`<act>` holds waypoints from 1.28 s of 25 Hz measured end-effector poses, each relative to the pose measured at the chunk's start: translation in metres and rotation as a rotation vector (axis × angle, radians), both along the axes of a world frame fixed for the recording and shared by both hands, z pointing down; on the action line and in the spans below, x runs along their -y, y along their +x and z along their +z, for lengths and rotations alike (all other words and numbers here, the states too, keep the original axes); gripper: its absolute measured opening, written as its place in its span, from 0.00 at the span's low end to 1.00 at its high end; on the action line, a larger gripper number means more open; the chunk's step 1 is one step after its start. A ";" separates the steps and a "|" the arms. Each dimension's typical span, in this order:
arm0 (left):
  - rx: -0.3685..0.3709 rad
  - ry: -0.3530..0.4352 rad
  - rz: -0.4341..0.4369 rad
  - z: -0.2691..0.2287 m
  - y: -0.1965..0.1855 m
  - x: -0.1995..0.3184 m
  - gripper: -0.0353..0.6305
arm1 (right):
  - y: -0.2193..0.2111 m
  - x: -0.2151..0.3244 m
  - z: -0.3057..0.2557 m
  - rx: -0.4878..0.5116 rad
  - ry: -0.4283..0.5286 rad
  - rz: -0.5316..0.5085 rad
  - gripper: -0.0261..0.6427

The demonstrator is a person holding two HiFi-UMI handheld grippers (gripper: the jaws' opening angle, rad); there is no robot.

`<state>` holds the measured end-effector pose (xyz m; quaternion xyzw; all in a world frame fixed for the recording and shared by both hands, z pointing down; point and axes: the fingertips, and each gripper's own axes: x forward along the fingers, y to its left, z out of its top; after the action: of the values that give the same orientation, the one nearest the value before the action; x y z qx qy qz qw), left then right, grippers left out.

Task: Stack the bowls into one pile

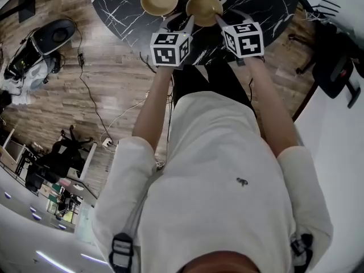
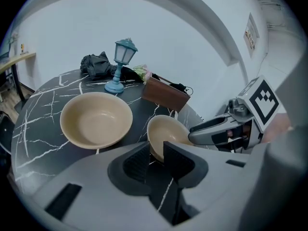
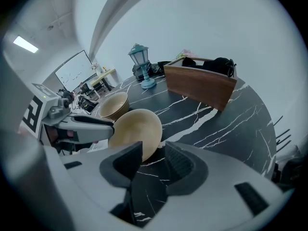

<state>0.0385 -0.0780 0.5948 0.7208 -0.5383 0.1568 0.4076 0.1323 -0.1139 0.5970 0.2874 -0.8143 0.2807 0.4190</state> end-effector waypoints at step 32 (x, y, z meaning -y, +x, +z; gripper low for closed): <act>0.024 0.032 0.094 -0.017 -0.008 0.002 0.14 | -0.013 0.003 -0.013 -0.039 0.055 -0.040 0.15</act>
<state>0.0305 -0.0795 0.5778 0.7499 -0.5111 0.1756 0.3815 0.1190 -0.1166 0.5841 0.2876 -0.8191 0.2440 0.4321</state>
